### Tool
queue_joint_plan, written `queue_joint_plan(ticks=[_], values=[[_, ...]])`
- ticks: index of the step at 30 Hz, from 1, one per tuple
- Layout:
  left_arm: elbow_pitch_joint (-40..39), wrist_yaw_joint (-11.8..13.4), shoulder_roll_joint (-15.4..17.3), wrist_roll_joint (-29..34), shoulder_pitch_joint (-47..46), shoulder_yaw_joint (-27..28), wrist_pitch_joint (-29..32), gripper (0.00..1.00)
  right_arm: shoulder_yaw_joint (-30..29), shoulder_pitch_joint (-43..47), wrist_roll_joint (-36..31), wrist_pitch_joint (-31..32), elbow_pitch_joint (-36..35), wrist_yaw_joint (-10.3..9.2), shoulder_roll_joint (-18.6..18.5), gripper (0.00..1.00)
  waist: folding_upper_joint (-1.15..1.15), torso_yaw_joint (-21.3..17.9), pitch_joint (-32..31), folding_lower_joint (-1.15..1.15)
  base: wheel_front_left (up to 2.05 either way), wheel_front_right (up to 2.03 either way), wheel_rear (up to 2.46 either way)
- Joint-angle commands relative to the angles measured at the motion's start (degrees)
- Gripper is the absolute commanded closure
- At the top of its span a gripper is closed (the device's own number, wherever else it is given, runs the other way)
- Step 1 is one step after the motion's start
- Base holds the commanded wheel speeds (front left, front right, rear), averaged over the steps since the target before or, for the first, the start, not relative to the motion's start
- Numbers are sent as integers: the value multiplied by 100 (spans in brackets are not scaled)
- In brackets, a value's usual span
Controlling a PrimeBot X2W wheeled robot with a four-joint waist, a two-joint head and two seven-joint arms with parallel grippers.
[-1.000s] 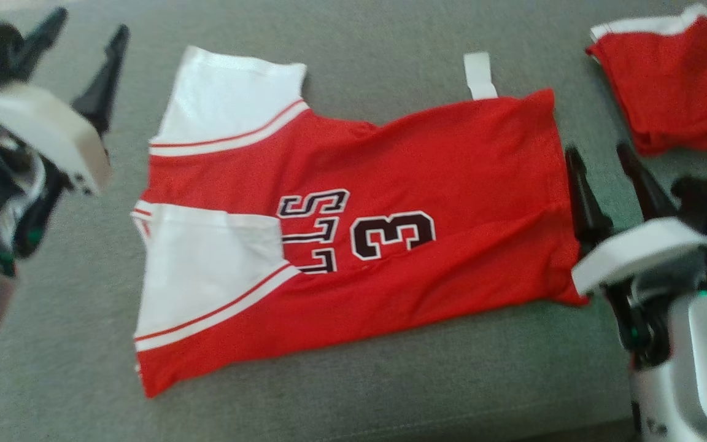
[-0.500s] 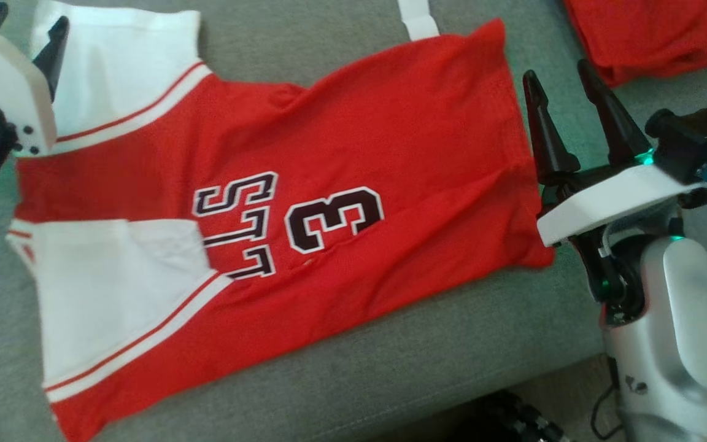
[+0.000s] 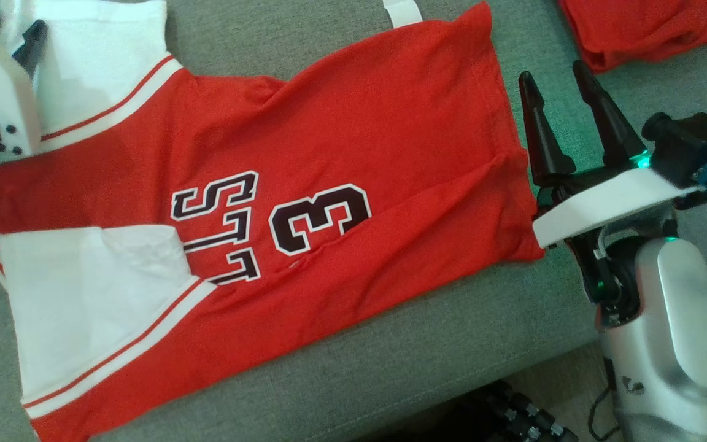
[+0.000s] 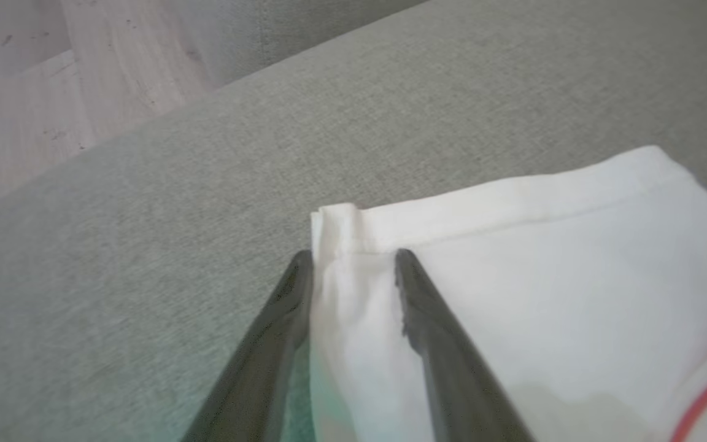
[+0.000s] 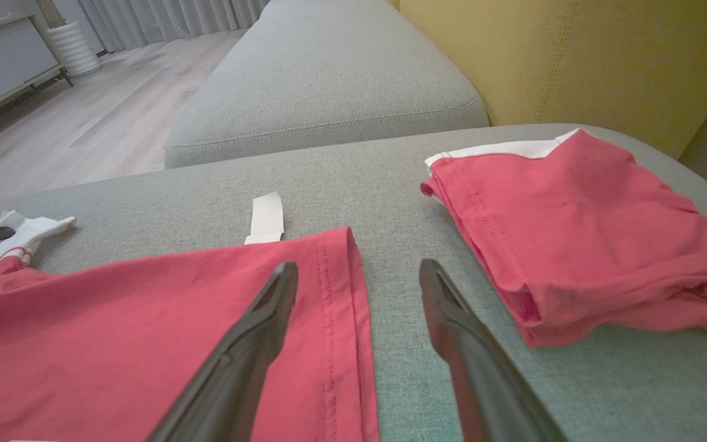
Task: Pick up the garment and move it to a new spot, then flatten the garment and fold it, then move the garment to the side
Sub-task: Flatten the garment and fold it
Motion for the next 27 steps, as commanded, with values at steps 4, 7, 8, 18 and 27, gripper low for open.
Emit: queue_joint_plan(ticks=[4, 7, 8, 18, 27], values=[[-134, -45, 233, -40, -142, 74, 92, 100, 135, -192, 37, -36, -147, 21, -28, 0, 0, 10, 0, 0, 0, 0, 0], [-142, 27, 229, 88, -212, 91, -144, 100, 133, -257, 3, -3, -82, 21, -28, 0, 0, 38, -35, 0, 0, 0, 0], [-144, 52, 219, 133, -232, 98, -248, 100, 126, -286, -18, 23, -42, 21, -28, 0, 0, 59, -60, 0, 0, 0, 0], [-273, 91, -53, 224, -284, 165, -1168, 100, -81, -989, -306, 719, 745, 21, -347, 0, 0, 575, -375, 0, 0, 0, 0], [-645, 120, -242, 132, -147, 210, -1627, 100, 22, -1928, -244, 1375, 1909, 21, -753, 0, 0, 1167, -398, 0, 0, 0, 0]])
